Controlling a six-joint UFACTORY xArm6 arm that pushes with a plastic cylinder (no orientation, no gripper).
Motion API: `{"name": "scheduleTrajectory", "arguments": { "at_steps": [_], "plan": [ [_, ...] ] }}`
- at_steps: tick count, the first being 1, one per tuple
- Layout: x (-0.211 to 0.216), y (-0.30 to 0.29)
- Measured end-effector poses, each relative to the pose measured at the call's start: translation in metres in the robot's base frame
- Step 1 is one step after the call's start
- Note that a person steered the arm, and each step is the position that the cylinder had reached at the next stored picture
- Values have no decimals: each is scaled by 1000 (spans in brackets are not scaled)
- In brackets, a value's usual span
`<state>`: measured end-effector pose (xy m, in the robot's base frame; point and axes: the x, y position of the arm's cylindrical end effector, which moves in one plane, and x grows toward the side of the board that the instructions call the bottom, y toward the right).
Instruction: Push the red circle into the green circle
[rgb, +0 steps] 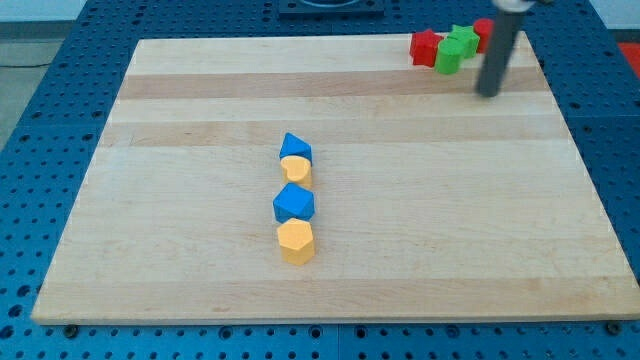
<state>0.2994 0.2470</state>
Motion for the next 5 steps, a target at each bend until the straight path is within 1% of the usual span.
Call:
{"name": "scheduleTrajectory", "arguments": {
  "at_steps": [1, 2, 3, 4, 5],
  "plan": [
    [-55, 67],
    [-104, 88],
    [-109, 78],
    [-108, 54],
    [-108, 4]
  ]
}}
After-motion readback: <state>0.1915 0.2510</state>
